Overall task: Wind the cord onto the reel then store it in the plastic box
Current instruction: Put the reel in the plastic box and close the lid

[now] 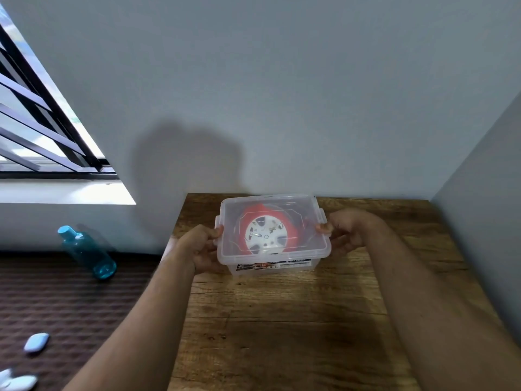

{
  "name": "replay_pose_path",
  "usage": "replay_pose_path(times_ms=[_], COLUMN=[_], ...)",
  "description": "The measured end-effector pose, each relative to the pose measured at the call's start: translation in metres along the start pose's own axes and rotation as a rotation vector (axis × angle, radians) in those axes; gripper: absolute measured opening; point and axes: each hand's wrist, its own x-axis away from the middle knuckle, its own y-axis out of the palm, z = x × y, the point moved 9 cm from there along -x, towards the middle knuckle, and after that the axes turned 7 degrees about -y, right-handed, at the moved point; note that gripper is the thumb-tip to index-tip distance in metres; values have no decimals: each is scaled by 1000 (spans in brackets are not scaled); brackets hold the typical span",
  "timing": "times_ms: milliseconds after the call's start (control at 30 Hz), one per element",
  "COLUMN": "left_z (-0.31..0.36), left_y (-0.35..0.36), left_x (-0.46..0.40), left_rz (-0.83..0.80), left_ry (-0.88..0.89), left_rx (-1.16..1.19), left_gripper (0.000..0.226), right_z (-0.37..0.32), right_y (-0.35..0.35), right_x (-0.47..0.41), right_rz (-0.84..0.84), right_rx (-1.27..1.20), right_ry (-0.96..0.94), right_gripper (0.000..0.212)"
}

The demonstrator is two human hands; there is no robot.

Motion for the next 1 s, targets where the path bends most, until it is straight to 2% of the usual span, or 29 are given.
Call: replay_pose_path(times_ms=[133, 233, 333, 433, 533, 600, 700, 767, 1000], left_z=[3, 5, 8, 14, 27, 31, 30, 30, 34], left_y=[-1, -5, -2, 0, 3, 6, 11, 10, 12], left_x=[-2, -3, -3, -3, -4, -3, 9, 9, 13], left_rz=[-18, -8, -38, -11, 113, 280, 493, 541, 622], left_ry=[-18, -43, -35, 17, 153, 252, 400, 482, 569], left_rx=[20, 28, 21, -48, -196, -352, -545, -564, -627], left_gripper=[32, 37, 32, 30, 26, 25, 29, 38, 40], right_z=[10, 7, 4, 10, 7, -3, -13, -15, -20], right_y=[17, 17, 12, 7, 5, 1, -1, 0, 0], right_x=[-4, -7, -4, 0, 0, -4, -9, -9, -10], right_rz=[-147, -120, -99, -94, -74, -8, 74, 94, 165], right_rx=[-207, -276, -276, -276, -248, -149, 21, 71, 196], right_ry=[-18, -61, -73, -40, -53, -83, -90, -85, -92], right_gripper=[27, 17, 9, 16, 19, 11, 20, 22, 12])
